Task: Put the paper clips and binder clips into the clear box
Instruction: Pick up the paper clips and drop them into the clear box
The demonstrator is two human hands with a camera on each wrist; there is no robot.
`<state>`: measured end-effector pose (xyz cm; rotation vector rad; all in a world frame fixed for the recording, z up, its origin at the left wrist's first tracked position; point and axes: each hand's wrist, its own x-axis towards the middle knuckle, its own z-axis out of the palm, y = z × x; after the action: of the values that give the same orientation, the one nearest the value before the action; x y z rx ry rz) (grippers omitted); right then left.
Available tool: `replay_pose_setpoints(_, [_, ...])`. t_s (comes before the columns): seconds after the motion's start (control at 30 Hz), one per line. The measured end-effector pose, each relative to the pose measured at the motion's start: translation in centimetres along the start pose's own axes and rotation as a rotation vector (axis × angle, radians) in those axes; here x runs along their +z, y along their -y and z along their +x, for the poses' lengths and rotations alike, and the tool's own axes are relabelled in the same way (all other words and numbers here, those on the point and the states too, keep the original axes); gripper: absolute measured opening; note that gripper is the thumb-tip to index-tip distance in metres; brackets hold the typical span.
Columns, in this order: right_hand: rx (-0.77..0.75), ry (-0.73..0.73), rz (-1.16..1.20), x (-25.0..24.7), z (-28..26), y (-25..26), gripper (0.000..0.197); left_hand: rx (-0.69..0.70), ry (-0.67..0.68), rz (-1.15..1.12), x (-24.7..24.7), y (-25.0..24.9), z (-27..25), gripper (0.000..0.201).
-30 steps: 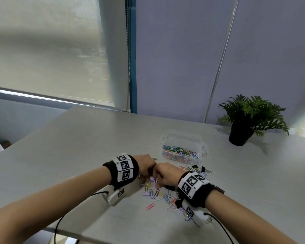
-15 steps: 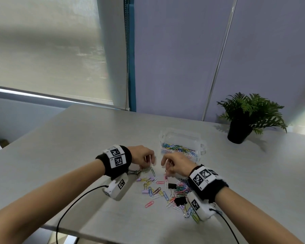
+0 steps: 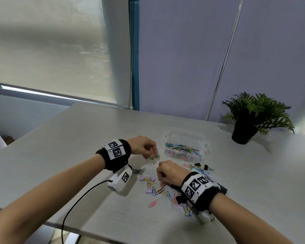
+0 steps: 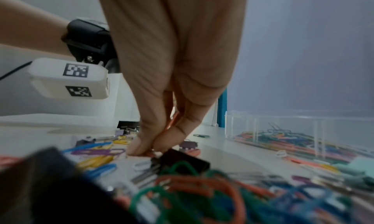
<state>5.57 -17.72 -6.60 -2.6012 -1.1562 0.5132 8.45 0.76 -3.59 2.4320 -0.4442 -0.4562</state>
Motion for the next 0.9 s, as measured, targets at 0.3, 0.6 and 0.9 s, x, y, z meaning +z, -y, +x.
replay_pose_setpoints(0.3, [-0.041,-0.024,0.001,-0.5,-0.6,-0.2,0.015,0.044,-0.077,0.007,-0.4,-2.7,3.3,0.019])
replay_pose_setpoints(0.6, [0.196,-0.455,0.274,-8.5,-3.2,-6.8,0.031,0.068,-0.237,0.033,-1.9,-6.3,9.7,0.020])
replay_pose_setpoints(0.9, [0.369,-0.434,0.236,-10.1,-0.6,-9.8,0.015,0.006,-0.203,0.089,-1.7,-6.8,8.5,0.034])
